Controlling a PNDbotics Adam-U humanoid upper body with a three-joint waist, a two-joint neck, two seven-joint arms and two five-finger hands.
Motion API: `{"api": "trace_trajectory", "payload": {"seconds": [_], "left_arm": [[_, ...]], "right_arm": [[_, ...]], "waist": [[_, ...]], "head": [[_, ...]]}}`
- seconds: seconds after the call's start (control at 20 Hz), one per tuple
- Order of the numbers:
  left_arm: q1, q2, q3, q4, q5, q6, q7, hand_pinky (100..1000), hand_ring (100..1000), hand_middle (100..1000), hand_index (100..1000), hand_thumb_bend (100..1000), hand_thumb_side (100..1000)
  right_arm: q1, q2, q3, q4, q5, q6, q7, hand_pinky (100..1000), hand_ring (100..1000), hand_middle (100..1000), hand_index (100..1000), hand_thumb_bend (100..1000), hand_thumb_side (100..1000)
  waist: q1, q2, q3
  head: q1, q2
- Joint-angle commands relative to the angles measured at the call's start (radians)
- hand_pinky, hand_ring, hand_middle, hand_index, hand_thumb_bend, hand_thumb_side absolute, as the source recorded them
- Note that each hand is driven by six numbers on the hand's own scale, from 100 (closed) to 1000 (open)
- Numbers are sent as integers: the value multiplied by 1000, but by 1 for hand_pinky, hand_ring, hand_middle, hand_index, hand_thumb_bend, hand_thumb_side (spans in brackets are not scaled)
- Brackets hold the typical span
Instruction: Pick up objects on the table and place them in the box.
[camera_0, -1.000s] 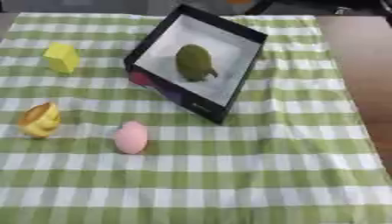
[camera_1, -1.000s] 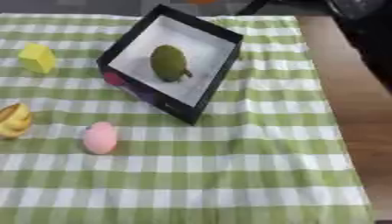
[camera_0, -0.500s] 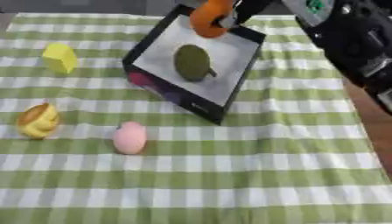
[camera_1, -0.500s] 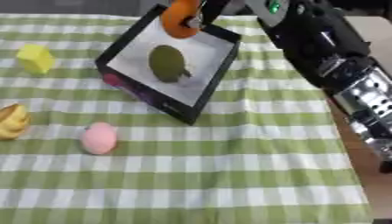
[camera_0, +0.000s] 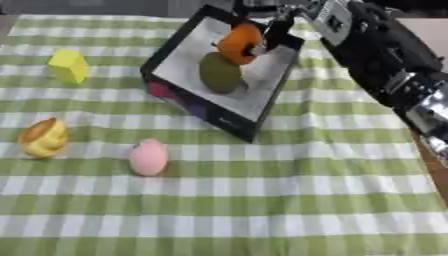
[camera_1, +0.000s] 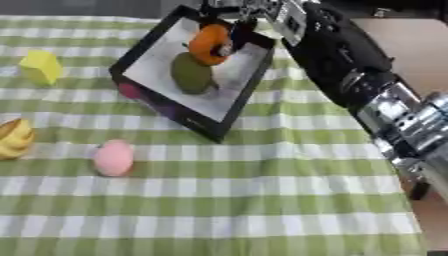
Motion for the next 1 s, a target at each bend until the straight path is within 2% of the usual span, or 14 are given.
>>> {"api": "trace_trajectory", "payload": {"seconds": [0.05, 0.1, 0.2, 0.4, 0.55, 0.8, 1.0], "left_arm": [[-4, 26, 2, -13, 1, -1, -3, 990, 669, 720, 804, 274, 798], [-3, 26, 3, -12, 1, -1, -3, 990, 669, 720, 804, 274, 798], [-3, 26, 3, -12, 1, -1, -3, 990, 668, 720, 804, 274, 798], [-2, 25, 3, -12, 1, 0, -3, 990, 668, 720, 804, 275, 798], [-2, 25, 2, -12, 1, 0, -4, 990, 668, 719, 804, 275, 797], [0, 27, 5, -12, 0, 0, -1, 990, 668, 719, 802, 274, 796], [-6, 54, 4, -13, -5, -3, -1, 989, 667, 720, 802, 267, 790]], "right_arm": [[-28, -11, -16, 10, 31, -30, 9, 907, 870, 802, 848, 508, 119], [-29, -13, -20, 10, 44, -36, 9, 923, 886, 816, 877, 549, 150], [-29, -18, -29, 6, 69, -36, -1, 932, 895, 823, 890, 568, 160], [-25, -31, -44, -5, 86, -22, -20, 946, 907, 836, 910, 551, 137], [-18, -45, -53, -30, 51, -9, -6, 959, 913, 839, 919, 535, 110], [15, -113, -86, -196, -104, 59, 18, 954, 895, 816, 904, 505, 100], [74, -201, -116, -375, -290, 171, 11, 935, 860, 777, 869, 477, 113]], "waist": [[-8, -24, 0], [-8, -24, -1], [-8, -24, -2], [-8, -26, -6], [-7, -27, -8], [-7, -28, -14], [-5, -29, -23]], "head": [[-1, -3], [0, -3], [2, -3], [3, -3], [4, -3], [11, -3], [24, -3]]}}
